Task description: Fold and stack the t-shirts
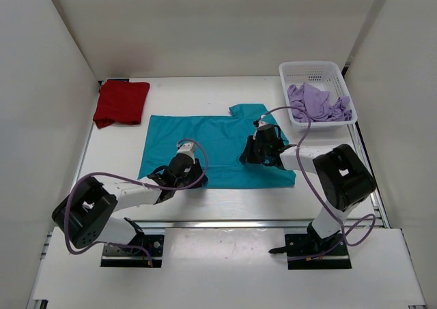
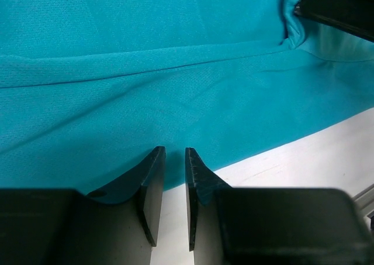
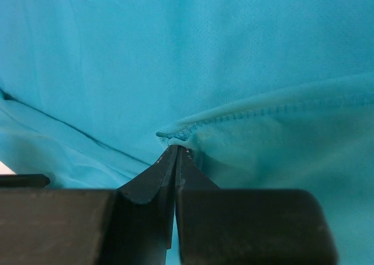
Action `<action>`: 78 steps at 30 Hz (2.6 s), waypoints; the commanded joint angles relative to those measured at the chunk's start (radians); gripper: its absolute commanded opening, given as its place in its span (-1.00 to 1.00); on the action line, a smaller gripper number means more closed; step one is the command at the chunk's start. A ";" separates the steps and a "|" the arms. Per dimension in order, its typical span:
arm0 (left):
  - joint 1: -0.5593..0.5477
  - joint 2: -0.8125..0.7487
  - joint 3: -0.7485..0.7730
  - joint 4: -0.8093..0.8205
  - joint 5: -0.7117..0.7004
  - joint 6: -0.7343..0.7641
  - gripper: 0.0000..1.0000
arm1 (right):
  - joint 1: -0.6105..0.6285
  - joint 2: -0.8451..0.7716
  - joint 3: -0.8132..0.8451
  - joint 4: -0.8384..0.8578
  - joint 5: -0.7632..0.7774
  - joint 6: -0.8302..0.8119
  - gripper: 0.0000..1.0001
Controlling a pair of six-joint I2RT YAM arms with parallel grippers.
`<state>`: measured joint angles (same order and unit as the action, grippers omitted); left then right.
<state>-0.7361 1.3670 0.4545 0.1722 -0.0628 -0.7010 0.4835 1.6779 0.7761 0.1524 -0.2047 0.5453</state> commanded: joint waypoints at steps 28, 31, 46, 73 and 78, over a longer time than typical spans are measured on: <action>0.055 -0.054 -0.192 0.070 0.093 -0.090 -0.37 | 0.116 -0.357 -0.382 -0.149 0.088 -0.015 -0.99; -0.017 -0.127 -0.281 0.085 0.064 -0.155 -0.36 | 0.165 -0.414 -0.422 -0.186 0.054 0.033 -1.00; 0.171 -0.390 -0.145 -0.099 0.083 -0.031 -0.20 | -0.169 -0.194 0.121 -0.174 0.011 -0.090 -0.24; 0.132 -0.315 -0.175 -0.010 0.127 -0.023 -0.21 | -0.169 0.562 1.042 -0.631 0.235 -0.334 -0.01; 0.122 -0.335 -0.172 -0.019 0.110 -0.031 -0.20 | -0.160 0.444 0.925 -0.607 0.218 -0.306 -0.75</action>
<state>-0.6067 1.0569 0.2661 0.1421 0.0551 -0.7261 0.3187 2.2383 1.7493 -0.4755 0.0311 0.2195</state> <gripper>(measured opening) 0.402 0.196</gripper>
